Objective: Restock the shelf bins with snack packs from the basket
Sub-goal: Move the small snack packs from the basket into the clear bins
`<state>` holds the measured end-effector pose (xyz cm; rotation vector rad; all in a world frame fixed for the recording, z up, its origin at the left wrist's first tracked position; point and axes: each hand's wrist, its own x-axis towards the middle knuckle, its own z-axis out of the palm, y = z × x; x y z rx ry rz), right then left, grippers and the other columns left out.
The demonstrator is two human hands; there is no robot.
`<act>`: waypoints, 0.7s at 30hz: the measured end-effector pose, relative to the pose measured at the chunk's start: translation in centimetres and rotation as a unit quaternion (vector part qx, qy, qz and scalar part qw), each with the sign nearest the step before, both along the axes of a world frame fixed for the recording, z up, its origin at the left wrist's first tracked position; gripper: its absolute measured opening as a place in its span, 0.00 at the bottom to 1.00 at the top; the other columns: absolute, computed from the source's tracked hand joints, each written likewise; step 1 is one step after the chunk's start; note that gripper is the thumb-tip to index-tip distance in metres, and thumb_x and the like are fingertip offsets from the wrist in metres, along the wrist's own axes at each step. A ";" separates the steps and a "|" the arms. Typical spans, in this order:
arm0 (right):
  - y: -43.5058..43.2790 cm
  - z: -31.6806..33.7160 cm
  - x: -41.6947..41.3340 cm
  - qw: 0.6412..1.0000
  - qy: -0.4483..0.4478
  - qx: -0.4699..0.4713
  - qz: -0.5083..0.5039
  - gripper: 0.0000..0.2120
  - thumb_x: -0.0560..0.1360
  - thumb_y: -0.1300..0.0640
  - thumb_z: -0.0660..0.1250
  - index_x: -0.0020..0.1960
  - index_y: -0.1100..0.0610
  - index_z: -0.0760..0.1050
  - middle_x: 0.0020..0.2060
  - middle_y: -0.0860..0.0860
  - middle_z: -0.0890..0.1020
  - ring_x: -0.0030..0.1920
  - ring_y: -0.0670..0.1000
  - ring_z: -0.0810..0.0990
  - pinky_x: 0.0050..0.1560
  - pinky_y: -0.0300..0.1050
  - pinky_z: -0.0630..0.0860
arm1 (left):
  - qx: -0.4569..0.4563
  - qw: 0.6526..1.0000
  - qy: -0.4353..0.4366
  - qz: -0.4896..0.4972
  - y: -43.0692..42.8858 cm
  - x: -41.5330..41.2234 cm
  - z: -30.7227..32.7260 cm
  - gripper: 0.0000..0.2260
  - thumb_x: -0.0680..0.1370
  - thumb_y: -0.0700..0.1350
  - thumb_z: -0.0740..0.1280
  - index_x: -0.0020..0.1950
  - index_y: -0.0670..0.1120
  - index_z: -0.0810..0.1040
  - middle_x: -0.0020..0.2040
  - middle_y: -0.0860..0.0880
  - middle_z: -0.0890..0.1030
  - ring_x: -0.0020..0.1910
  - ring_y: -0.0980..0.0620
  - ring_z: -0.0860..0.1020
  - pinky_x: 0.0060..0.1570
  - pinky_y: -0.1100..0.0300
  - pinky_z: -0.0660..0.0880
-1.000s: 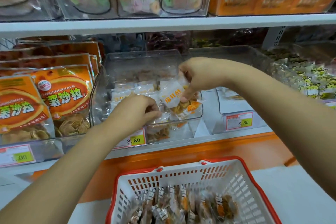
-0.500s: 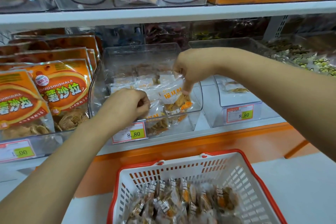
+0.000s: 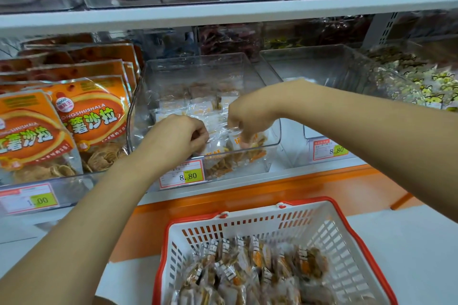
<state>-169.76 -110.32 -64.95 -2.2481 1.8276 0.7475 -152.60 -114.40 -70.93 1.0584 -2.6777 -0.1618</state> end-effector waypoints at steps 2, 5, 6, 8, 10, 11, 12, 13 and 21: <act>0.1 0.1 0.5 0.999 0.031 0.000 0.009 0.23 0.76 0.49 0.67 0.67 0.57 0.70 0.44 0.47 0.74 0.45 0.50 0.71 0.43 0.42 0.67 | 0.009 1.000 -0.005 0.005 0.0 0.0 0.3 0.09 0.79 0.49 0.64 0.48 0.48 0.82 0.42 0.51 0.83 0.42 0.50 0.79 0.44 0.55 0.77; -0.5 -0.4 1.4 0.999 0.049 0.014 0.016 0.22 0.75 0.48 0.69 0.65 0.56 0.73 0.52 0.50 0.78 0.52 0.53 0.77 0.51 0.45 0.74 | 0.010 1.000 -0.017 0.012 0.1 0.0 0.7 0.09 0.79 0.49 0.64 0.48 0.49 0.83 0.42 0.51 0.84 0.43 0.50 0.79 0.45 0.53 0.77; -1.0 -0.8 1.5 0.998 0.061 0.029 0.014 0.21 0.74 0.46 0.69 0.62 0.56 0.75 0.52 0.50 0.79 0.53 0.54 0.78 0.53 0.48 0.76 | 0.010 1.000 -0.021 0.013 0.0 0.0 0.7 0.09 0.79 0.49 0.64 0.49 0.49 0.83 0.42 0.51 0.84 0.43 0.49 0.79 0.45 0.53 0.77; -2.1 -1.9 1.6 0.995 0.084 0.053 -0.002 0.20 0.72 0.45 0.71 0.58 0.56 0.77 0.48 0.51 0.80 0.51 0.56 0.80 0.54 0.52 0.78 | 0.015 0.999 -0.028 0.018 0.0 0.1 0.8 0.09 0.80 0.50 0.64 0.48 0.49 0.83 0.41 0.51 0.84 0.43 0.49 0.79 0.45 0.53 0.77; -2.5 -2.7 1.6 0.993 0.104 0.062 -0.007 0.20 0.72 0.45 0.71 0.56 0.58 0.78 0.45 0.52 0.81 0.44 0.54 0.80 0.49 0.49 0.79 | 0.026 0.999 -0.030 0.022 0.0 0.2 0.8 0.09 0.79 0.50 0.64 0.48 0.50 0.83 0.40 0.51 0.83 0.42 0.50 0.79 0.45 0.53 0.78; -2.4 -2.9 1.6 0.992 0.109 0.063 -0.015 0.21 0.72 0.45 0.71 0.58 0.59 0.77 0.44 0.52 0.81 0.38 0.53 0.79 0.42 0.45 0.78 | 0.029 0.999 -0.031 0.022 0.0 0.2 0.9 0.09 0.79 0.50 0.64 0.47 0.50 0.83 0.39 0.51 0.83 0.41 0.50 0.79 0.45 0.53 0.78; -2.3 -3.1 1.7 0.992 0.108 0.064 -0.024 0.21 0.73 0.46 0.70 0.60 0.59 0.77 0.46 0.53 0.81 0.34 0.51 0.76 0.35 0.42 0.75 | 0.031 0.999 -0.033 0.021 -0.1 0.2 0.8 0.09 0.79 0.50 0.64 0.46 0.50 0.83 0.39 0.51 0.83 0.41 0.50 0.79 0.45 0.53 0.78; -2.1 -3.3 1.7 0.992 0.104 0.062 -0.035 0.22 0.74 0.47 0.70 0.62 0.59 0.76 0.49 0.54 0.82 0.31 0.50 0.74 0.30 0.41 0.72 | 0.031 0.999 -0.037 0.020 0.0 0.2 0.9 0.09 0.79 0.50 0.64 0.46 0.50 0.83 0.39 0.52 0.83 0.41 0.50 0.79 0.45 0.53 0.78; -1.5 -4.0 -0.3 0.989 -0.024 0.051 -0.138 0.21 0.68 0.45 0.75 0.52 0.57 0.73 0.40 0.49 0.76 0.46 0.55 0.80 0.47 0.47 0.78 | 0.099 0.994 0.049 -0.021 1.5 -1.5 -0.5 0.09 0.75 0.51 0.70 0.52 0.49 0.79 0.44 0.53 0.80 0.45 0.52 0.78 0.47 0.57 0.75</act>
